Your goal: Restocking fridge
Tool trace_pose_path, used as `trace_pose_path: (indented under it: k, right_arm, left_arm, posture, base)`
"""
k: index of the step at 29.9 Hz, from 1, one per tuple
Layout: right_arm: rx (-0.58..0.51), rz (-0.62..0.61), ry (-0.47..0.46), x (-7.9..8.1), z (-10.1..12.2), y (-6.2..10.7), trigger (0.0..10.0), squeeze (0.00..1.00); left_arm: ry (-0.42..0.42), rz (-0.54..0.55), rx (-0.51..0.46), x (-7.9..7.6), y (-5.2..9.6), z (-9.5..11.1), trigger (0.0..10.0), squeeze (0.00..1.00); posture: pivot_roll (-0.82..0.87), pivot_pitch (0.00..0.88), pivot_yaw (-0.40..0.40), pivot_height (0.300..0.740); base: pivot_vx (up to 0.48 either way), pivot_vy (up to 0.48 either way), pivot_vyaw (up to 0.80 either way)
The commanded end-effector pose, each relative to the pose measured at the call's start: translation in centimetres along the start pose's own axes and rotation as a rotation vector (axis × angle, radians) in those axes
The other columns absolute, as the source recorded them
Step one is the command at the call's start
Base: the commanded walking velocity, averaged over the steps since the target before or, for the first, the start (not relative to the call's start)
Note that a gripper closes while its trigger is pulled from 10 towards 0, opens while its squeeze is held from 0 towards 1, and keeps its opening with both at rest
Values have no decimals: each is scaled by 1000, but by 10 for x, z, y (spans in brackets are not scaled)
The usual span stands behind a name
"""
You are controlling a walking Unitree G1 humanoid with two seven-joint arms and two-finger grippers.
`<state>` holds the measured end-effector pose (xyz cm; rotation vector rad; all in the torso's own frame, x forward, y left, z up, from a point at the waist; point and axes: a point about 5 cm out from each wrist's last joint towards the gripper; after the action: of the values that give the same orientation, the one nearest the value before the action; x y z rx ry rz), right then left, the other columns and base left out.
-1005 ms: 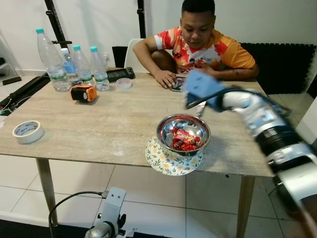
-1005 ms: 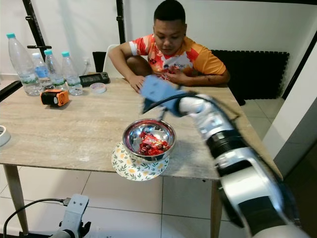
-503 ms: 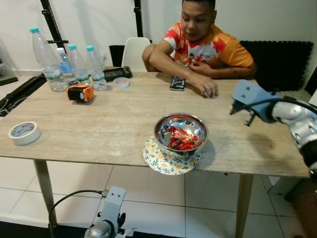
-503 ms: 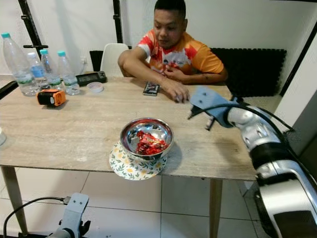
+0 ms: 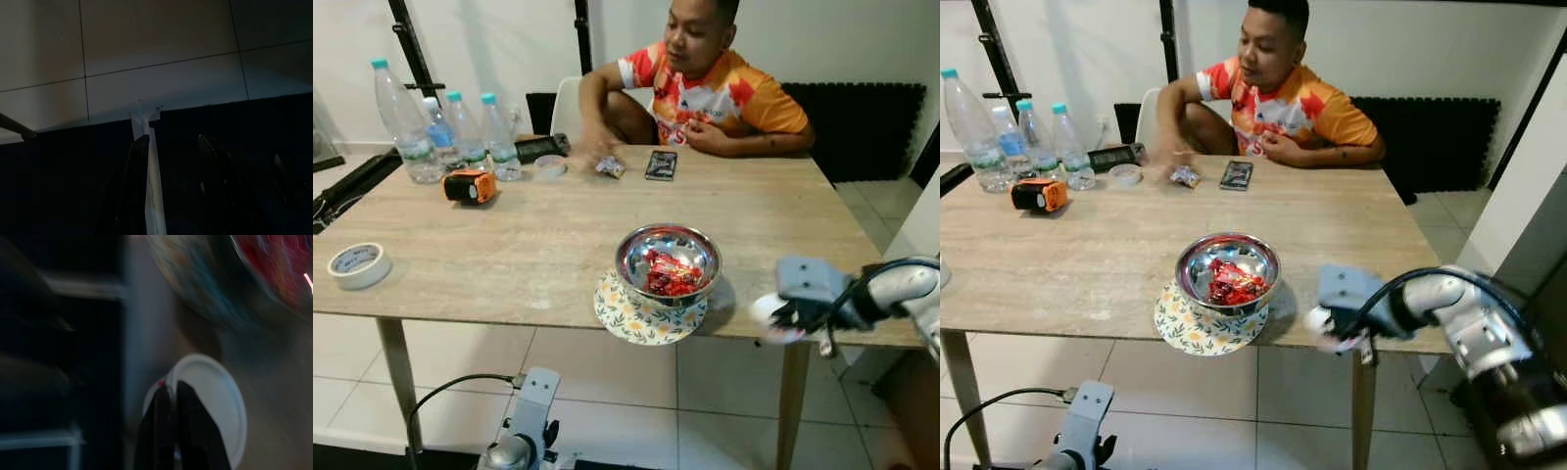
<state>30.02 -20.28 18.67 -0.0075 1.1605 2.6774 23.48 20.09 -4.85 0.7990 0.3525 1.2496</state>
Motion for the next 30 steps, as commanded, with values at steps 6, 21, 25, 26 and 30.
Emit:
trace_pose_path:
  k: [6, 21, 25, 26, 30]
  right_arm:
    - [-184, 232, -5, 35, 28, -12, 0, 0]
    - [-12, 239, -249, 69, -45, -79, 0, 0]
    - [95, 195, -331, 77, -78, -91, 0, 0]
    - [143, 138, -339, 76, -92, -96, 0, 0]
    - [230, 5, -366, 74, -118, -106, 0, 0]
  left_arm:
    - [-4, 3, 19, 2, 2, -6, 10000, 0]
    - [-6, 2, 22, 3, 2, -7, 10000, 0]
    - [-9, 2, 20, 3, 2, -7, 10000, 0]
    - [-10, 2, 20, 2, 2, -7, 10000, 0]
    - [-9, 1, 19, 1, 2, -6, 10000, 0]
  posture:
    - [-24, 7, 2, 740]
    - [-14, 0, 7, 740]
    - [-18, 0, 7, 740]
    - [-18, 0, 7, 740]
    - [-16, 0, 3, 740]
  base:
    - [0, 0, 0]
    - [0, 0, 0]
    - [0, 0, 0]
    - [0, 0, 0]
    - [0, 0, 0]
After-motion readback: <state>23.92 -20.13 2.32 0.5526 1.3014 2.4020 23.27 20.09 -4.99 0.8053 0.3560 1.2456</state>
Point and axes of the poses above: a point about 5 cm out from each wrist's last joint towards the gripper, its own y axis pointing back from the gripper into the wrist, its own z axis along the axis of the wrist's last joint, x = y × z, and after that the axes turned 8 degrees about -y, right-handed
